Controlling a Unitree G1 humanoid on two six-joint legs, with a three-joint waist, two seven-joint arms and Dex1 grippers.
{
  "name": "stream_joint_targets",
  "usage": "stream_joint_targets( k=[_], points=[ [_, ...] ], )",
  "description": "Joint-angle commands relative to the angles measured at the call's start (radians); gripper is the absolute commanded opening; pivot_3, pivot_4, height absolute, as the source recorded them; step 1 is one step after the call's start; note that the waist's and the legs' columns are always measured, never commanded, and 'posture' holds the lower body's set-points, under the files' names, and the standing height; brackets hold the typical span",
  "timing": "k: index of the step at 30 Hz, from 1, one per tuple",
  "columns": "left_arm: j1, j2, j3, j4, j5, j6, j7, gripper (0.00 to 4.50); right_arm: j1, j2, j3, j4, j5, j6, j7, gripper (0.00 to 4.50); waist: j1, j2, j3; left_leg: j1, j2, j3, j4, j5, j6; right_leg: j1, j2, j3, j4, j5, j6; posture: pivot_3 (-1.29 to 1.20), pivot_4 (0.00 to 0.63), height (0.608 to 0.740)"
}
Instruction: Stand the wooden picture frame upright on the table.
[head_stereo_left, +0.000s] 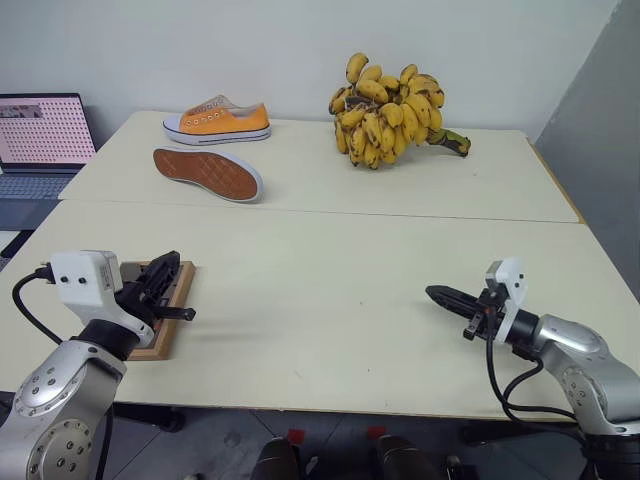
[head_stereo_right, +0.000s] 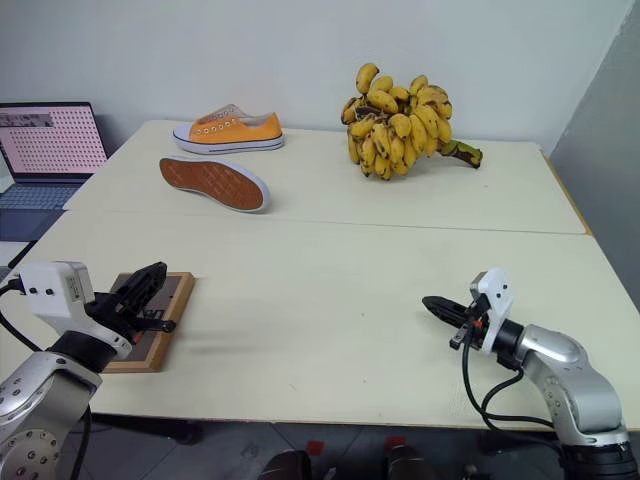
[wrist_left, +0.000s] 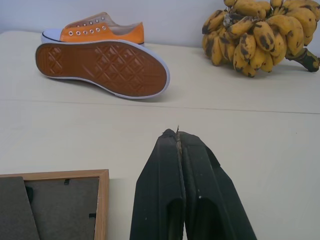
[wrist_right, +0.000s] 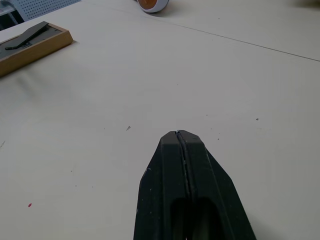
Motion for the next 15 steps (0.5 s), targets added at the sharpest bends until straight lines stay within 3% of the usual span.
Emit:
stream_joint_targets(
  k=[1,15],
  points=[
    [-0.008,0.003,0.015,-0.005,-0.013,-0.011,0.009,0.04,-0.002,0.000,-0.007,-0.030,0.014,-0.011,0.001,0.00,0.000,0.000,0.000,0.000,0.000,0.000,0.000,0.000,0.000,0.000,0.000,0.000,0.000,0.000,0.000,0.00,0.150,0.740],
    [-0.004,0.009,0.019,-0.017,-0.024,-0.008,0.028,0.04,-0.028,-0.006,0.009,-0.021,0.018,0.002,0.004,0.00,0.000,0.000,0.000,0.000,0.000,0.000,0.000,0.000,0.000,0.000,0.000,0.000,0.000,0.000,0.000,0.00,0.150,0.740]
  ],
)
